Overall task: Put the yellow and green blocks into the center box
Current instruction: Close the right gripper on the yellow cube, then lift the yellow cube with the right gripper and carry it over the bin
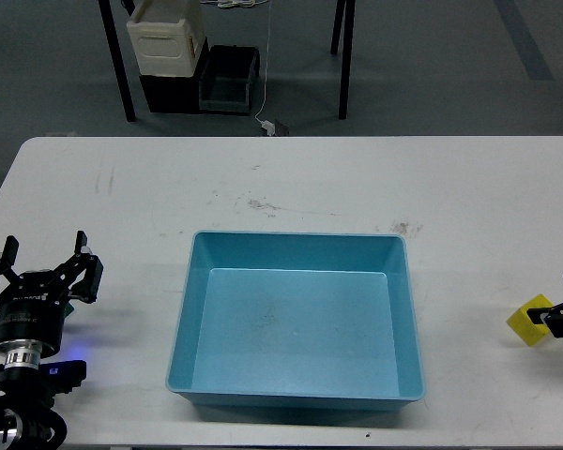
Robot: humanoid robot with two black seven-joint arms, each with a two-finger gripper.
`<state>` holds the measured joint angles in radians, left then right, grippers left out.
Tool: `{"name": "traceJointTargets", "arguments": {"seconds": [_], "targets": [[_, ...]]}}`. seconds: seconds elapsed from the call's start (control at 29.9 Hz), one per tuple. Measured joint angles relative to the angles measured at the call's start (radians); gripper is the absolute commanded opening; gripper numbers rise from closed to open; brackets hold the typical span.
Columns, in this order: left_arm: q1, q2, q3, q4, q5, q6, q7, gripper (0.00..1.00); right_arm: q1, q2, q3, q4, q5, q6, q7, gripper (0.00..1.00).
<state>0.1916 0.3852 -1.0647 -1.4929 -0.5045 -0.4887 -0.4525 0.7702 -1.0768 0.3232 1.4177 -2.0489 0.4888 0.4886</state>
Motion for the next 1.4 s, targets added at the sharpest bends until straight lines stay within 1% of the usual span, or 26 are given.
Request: {"name": "traceJointTargets", "arguments": {"seconds": [0.17,0.27,0.5,0.7,1.0,1.1,1.2,1.27,1.4], "targets": [[0.0,-0.005,0.0,0.01,0.0,0.0,0.0,1.0,0.079,0.015,-0.127,-0.023,0.001,0.0,0.0,0.99],[0.0,-0.012,0.001,0.013,0.0,0.0,0.0,1.0,0.105,0.022,-0.165,-0.036,0.001,0.0,0.0,0.99],[0.0,-0.015,0.001,0.023,0.0,0.0,0.0,1.0,0.12,0.068,-0.189,-0.085,-0.003,0.0,0.0,0.99],[0.0,-0.016,-0.001,0.03,0.0,0.0,0.0,1.0,0.138,0.09,-0.245,-0.11,0.001,0.0,0.0,0.99],[-0.005,-0.034,-0.001,0.047,0.0,0.0,0.0,1.0,0.141,0.134,-0.272,-0.162,0.009,0.0,0.0,0.95],[-0.007,-0.035,-0.001,0.049,0.0,0.0,0.0,1.0,0.141,0.154,-0.273,-0.186,0.01,0.0,0.0,0.88],[-0.007,-0.035,-0.001,0.049,0.0,0.0,0.0,1.0,0.137,0.163,-0.273,-0.193,0.01,0.0,0.0,0.77],[-0.007,-0.035,-0.001,0.049,0.0,0.0,0.0,1.0,0.136,0.164,-0.278,-0.195,0.01,0.0,0.0,0.66],[-0.008,-0.035,-0.001,0.049,0.0,0.0,0.0,1.0,0.136,0.164,-0.3,-0.201,0.01,0.0,0.0,0.37]]}}
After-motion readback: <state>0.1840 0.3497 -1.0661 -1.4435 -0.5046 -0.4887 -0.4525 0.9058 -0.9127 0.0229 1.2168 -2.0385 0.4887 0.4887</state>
